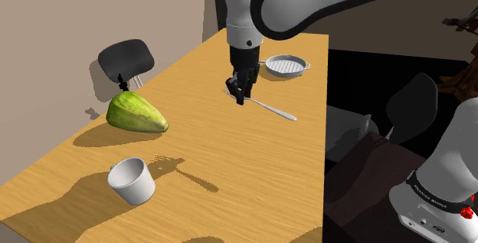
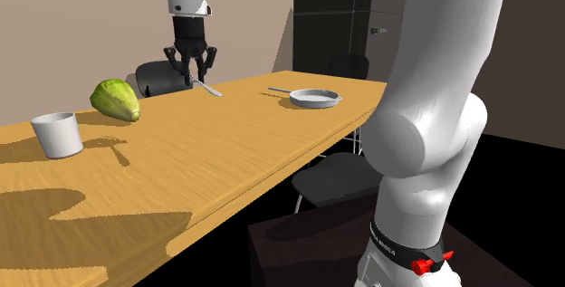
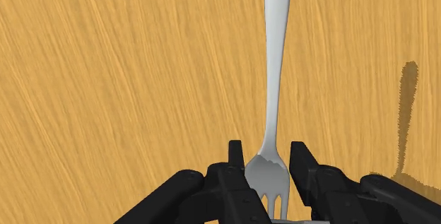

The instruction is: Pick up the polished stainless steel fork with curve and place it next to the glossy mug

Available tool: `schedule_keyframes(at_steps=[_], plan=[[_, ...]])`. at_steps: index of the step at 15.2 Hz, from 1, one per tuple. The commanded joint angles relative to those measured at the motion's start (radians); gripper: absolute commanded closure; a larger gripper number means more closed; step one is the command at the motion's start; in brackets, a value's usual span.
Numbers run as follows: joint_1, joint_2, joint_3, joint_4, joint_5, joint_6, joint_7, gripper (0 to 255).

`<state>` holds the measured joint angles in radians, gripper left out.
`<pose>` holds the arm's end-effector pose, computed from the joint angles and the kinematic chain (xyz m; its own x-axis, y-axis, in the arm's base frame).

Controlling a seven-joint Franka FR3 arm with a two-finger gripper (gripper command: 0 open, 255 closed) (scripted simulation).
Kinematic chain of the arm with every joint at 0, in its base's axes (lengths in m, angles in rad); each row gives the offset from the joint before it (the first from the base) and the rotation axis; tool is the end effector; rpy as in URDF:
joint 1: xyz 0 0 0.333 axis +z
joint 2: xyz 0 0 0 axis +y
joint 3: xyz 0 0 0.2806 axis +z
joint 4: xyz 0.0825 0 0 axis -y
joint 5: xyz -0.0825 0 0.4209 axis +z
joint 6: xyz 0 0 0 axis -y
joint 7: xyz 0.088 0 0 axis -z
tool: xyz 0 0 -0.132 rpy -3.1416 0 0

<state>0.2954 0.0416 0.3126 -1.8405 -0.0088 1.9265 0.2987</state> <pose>0.5049 0.3487 0.4328 0.9511 0.3060 0.0431 0.3069 -0.9516 -0.0179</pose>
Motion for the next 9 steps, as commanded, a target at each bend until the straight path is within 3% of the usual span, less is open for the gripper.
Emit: schedule_keyframes(at_steps=[1, 9], plan=[[0.025, 0.01, 0.022, 0.011, -0.007, -0.002, 0.05, 255], [0.135, 0.106, 0.105, 0.125, -0.061, -0.03, 0.255, 255]])
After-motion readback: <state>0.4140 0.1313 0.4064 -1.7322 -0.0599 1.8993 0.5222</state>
